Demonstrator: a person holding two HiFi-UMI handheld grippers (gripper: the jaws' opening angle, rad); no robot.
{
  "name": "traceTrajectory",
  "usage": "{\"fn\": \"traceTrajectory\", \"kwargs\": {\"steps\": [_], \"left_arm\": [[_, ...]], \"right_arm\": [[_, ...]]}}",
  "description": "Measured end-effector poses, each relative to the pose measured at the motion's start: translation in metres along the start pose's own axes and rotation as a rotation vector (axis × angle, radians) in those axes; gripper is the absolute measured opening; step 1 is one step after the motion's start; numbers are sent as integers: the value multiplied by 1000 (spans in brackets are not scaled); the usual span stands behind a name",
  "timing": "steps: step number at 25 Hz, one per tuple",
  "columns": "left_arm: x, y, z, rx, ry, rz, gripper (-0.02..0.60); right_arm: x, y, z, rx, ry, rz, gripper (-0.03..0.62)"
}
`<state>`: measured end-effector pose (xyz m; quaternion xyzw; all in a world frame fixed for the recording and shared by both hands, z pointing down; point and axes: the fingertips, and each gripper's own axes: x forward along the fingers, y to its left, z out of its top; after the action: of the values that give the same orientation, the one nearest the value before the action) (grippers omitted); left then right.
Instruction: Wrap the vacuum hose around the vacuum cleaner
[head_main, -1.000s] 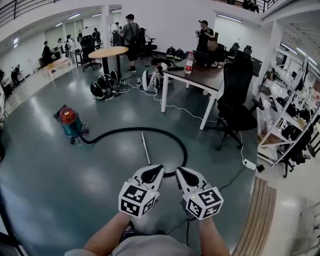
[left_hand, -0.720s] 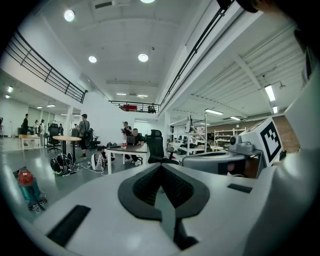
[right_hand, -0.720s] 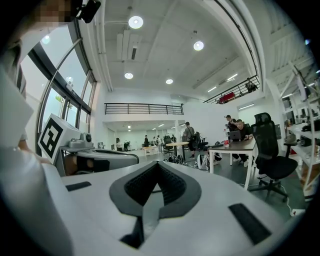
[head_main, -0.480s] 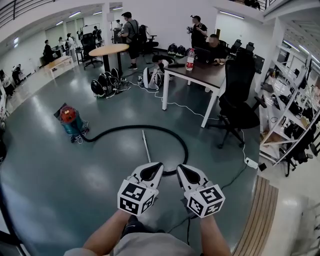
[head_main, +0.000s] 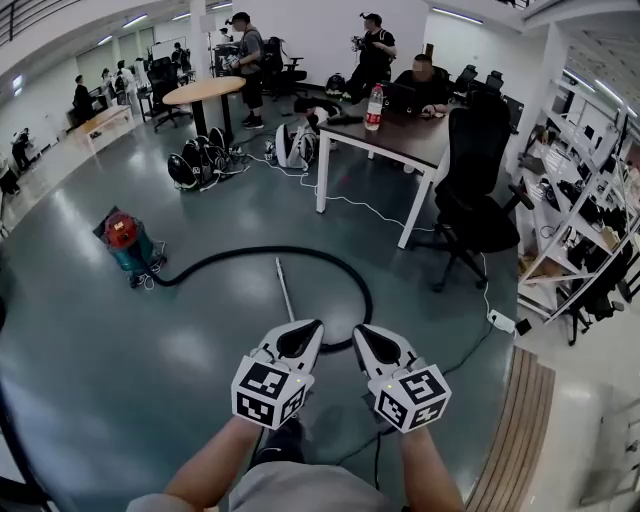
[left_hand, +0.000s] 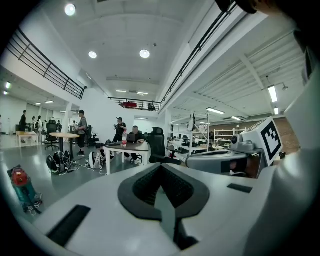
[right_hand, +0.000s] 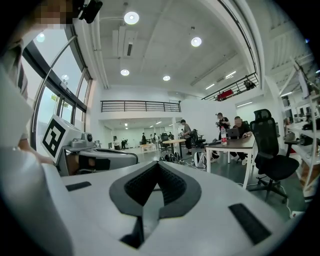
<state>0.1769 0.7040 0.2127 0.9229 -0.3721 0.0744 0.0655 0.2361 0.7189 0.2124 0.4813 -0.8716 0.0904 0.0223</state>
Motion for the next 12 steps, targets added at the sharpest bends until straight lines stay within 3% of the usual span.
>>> {"fn": "traceTrajectory", "kwargs": {"steps": [12], "left_arm": [[117, 130, 3, -25, 40, -65, 6]], "right_arm": [[141, -81, 3, 14, 78, -68, 3]]}}
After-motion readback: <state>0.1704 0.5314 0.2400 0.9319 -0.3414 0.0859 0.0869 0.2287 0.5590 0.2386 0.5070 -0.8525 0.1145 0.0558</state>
